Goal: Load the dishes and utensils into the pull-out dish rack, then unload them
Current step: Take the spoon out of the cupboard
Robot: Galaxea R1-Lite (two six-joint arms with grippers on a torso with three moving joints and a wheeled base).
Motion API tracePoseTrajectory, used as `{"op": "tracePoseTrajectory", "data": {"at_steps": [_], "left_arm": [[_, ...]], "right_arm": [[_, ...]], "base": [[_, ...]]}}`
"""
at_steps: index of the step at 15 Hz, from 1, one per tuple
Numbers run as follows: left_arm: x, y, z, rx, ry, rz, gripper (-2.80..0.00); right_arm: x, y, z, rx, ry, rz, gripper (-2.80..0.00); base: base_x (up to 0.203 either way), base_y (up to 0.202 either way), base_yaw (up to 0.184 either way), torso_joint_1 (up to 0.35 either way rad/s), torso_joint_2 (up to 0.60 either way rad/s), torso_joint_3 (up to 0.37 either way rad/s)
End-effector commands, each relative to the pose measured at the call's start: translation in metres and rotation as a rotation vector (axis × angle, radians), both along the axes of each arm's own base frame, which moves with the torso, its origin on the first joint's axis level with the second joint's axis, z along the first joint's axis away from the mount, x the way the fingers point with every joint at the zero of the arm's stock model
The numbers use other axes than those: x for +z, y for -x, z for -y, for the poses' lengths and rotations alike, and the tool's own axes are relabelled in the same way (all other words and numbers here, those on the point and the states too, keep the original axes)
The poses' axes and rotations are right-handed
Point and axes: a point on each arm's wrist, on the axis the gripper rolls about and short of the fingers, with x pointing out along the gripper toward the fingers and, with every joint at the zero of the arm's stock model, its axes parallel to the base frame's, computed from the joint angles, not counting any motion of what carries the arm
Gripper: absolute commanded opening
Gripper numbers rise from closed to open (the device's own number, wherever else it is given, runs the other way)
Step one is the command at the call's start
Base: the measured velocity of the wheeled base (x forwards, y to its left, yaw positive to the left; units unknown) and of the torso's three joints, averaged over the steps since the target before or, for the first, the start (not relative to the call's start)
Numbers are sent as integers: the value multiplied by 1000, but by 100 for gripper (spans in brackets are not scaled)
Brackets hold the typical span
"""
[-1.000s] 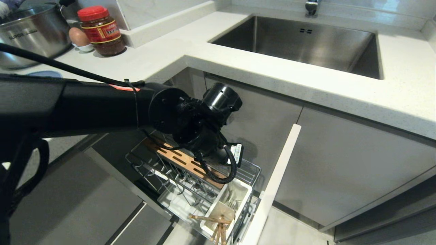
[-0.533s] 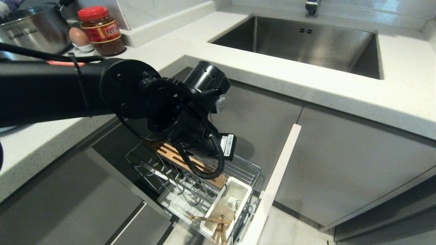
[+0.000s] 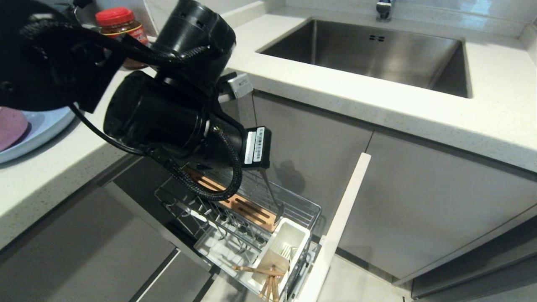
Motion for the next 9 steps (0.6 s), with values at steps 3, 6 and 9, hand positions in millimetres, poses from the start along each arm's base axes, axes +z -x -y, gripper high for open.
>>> {"op": "tracePoseTrajectory", "data": {"at_steps": [3,6,9], "left_arm": [[35,30,-27,0,102,81,-280],[56,49,-46,8,174,134,-280],[77,73,-72,11,249,202,-280]], "right_arm": [[0,0,0,0,0,4,-280],[0,0,0,0,0,5,-280],[0,0,0,0,0,5,-280]], "base": [[0,0,0,0,0,0],[0,0,0,0,0,0],[0,0,0,0,0,0]]}}
